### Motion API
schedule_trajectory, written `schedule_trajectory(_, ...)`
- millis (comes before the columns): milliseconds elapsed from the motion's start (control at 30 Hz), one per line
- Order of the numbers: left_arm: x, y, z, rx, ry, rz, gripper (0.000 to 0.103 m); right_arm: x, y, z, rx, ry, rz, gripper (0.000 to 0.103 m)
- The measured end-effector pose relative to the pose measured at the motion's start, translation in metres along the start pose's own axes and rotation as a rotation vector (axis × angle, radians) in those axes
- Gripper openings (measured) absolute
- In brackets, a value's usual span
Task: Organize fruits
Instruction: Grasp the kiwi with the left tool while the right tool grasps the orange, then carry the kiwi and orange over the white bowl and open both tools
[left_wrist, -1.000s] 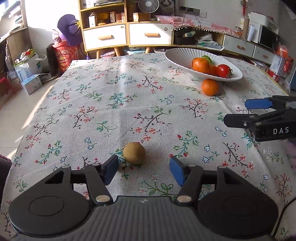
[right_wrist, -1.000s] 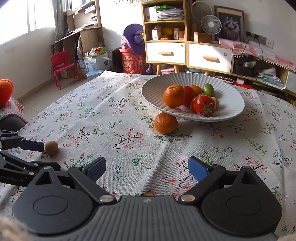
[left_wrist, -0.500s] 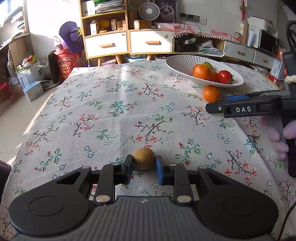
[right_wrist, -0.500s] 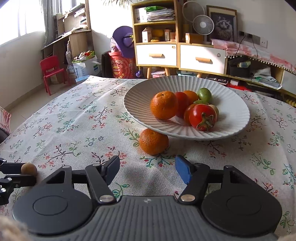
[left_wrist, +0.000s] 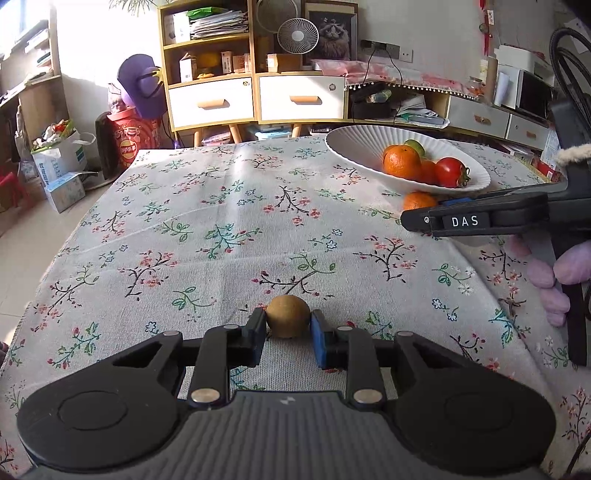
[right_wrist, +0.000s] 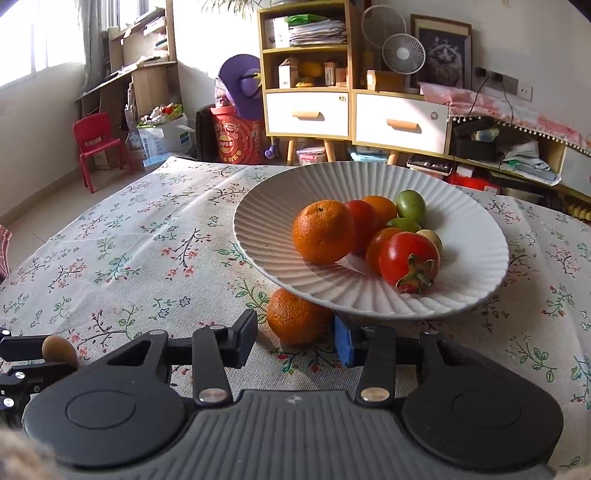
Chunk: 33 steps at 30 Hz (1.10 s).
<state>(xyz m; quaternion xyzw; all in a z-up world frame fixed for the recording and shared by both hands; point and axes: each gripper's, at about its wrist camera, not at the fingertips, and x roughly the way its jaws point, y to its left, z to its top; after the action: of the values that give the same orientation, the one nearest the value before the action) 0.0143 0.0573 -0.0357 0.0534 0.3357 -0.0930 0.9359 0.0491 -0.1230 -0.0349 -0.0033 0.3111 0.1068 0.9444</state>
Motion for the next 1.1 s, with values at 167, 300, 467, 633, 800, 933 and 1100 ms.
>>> schedule_trajectory(167,0.007,0.0,0.005,-0.023,-0.006,-0.007,0.021,-0.002,-0.003,0.001,0.012,0.008,0.023,0.033)
schedule_trajectory(300,0.009,-0.003,0.01,-0.026,-0.008,-0.022,0.021,-0.007,-0.001,0.001,0.011,0.013,0.041,0.033)
schedule_trajectory(467,0.01,-0.009,0.017,-0.015,-0.022,-0.039,0.021,-0.012,0.001,0.003,0.006,0.017,0.065,0.033)
schedule_trajectory(633,0.012,-0.016,0.027,-0.012,-0.032,-0.05,0.021,-0.019,0.002,0.005,-0.003,0.016,0.086,0.033)
schedule_trajectory(800,0.014,-0.023,0.038,-0.014,-0.04,-0.06,0.021,-0.027,0.0,0.01,0.003,0.013,0.105,0.033)
schedule_trajectory(933,0.016,-0.029,0.046,-0.011,-0.054,-0.066,0.021,-0.036,-0.002,0.015,-0.001,-0.008,0.111,0.033)
schedule_trajectory(1100,0.018,-0.034,0.058,-0.014,-0.073,-0.073,0.021,-0.043,-0.01,0.023,0.004,-0.031,0.104,0.033)
